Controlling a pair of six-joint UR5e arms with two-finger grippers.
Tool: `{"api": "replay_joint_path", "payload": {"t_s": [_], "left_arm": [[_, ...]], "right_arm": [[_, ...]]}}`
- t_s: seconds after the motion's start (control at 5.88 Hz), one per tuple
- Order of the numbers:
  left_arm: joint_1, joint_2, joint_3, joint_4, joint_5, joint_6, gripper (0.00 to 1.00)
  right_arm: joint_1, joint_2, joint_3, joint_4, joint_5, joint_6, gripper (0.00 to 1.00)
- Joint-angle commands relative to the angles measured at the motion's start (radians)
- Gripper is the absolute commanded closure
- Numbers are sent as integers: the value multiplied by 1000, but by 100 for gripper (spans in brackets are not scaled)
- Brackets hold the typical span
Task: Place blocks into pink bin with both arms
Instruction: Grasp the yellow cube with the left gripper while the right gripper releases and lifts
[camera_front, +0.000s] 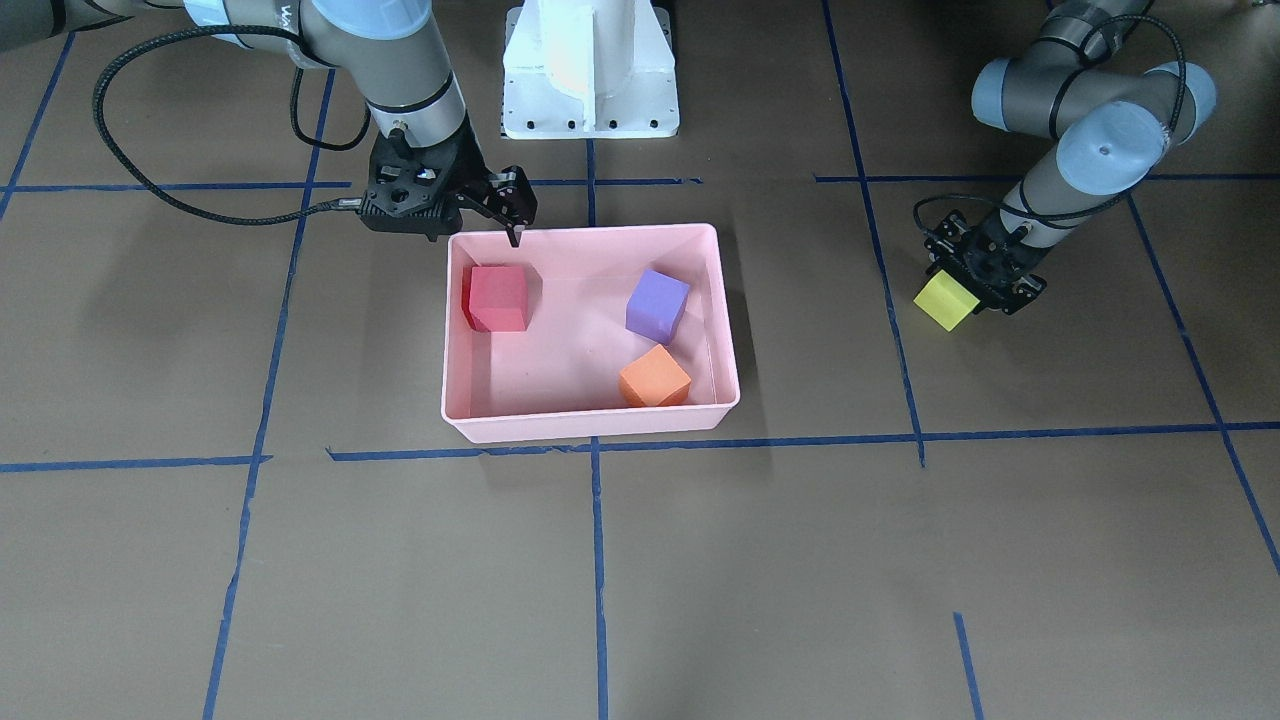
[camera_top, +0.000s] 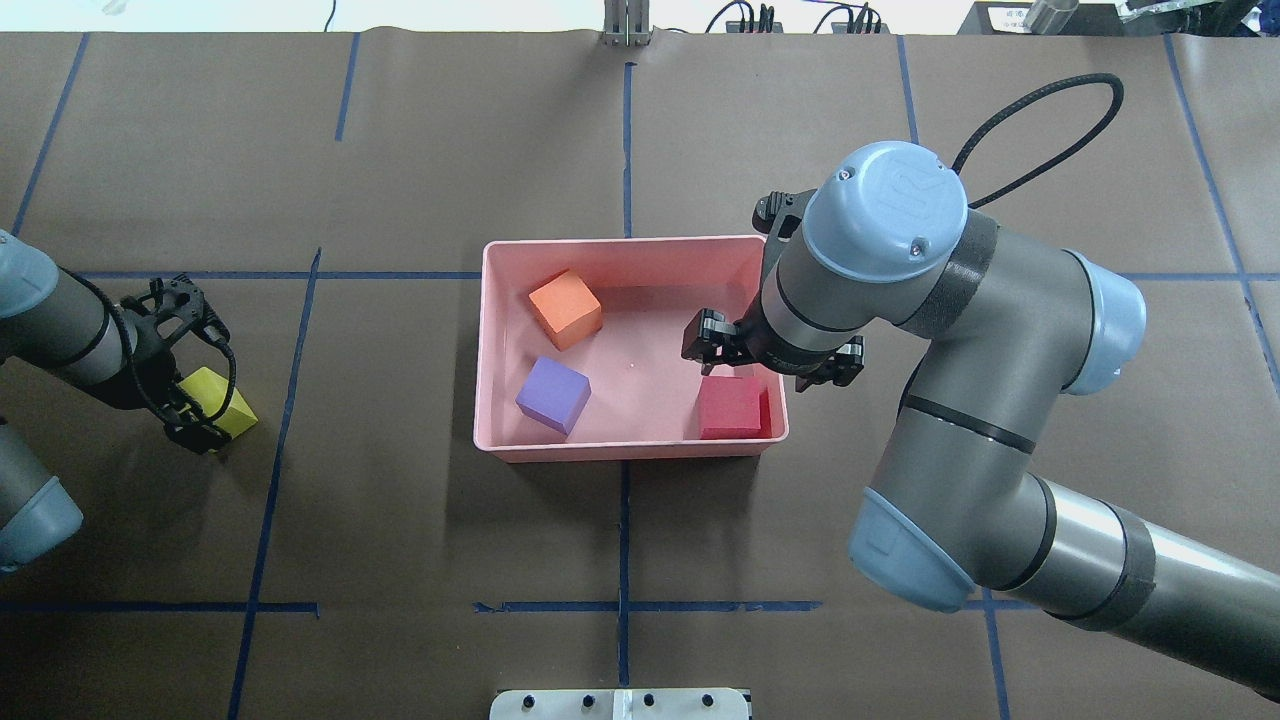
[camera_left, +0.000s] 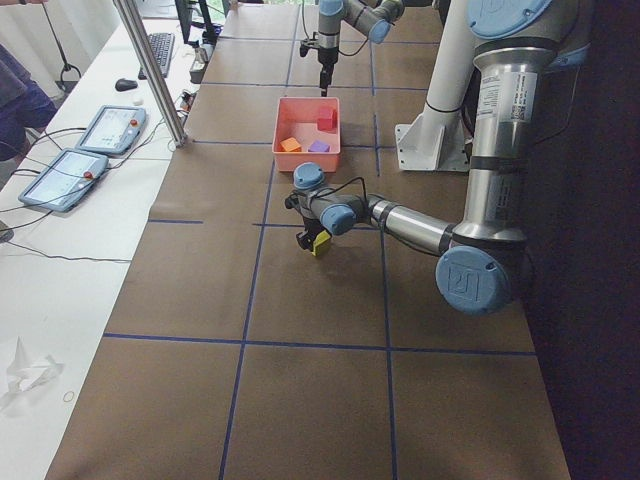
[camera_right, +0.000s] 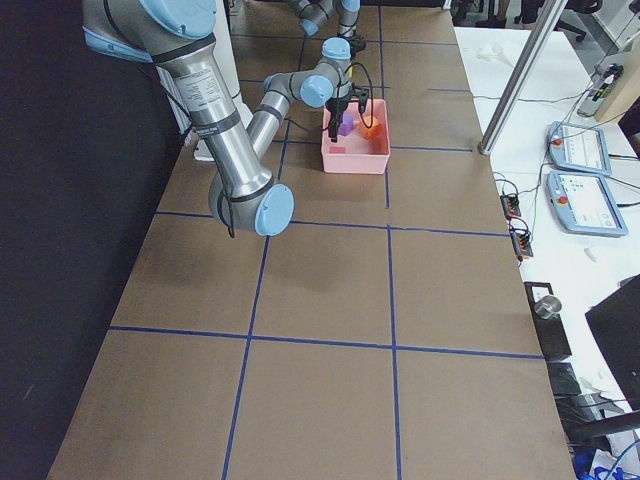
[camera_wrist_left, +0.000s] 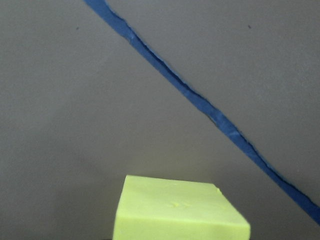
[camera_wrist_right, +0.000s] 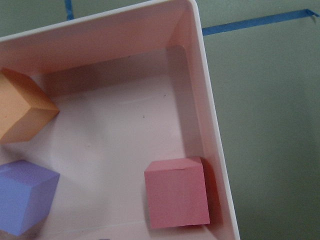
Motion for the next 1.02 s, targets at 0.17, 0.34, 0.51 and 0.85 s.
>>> {"api": "replay_joint_path", "payload": {"t_s": [0.17, 0.34, 0.51, 0.85], "left_arm": [[-45, -15, -19, 24, -72, -4, 63], [-115, -95, -26, 109, -72, -6, 62], [-148, -161, -45, 186, -72, -57, 60], [-144, -362, -65, 304, -71, -430, 59]], "right_arm": [[64, 1, 3, -2, 18, -117, 0], [103, -17, 5, -2, 27, -198, 0], [147, -63, 26, 0, 62, -301, 0], [311, -219, 75, 3, 193, -605, 0]]}}
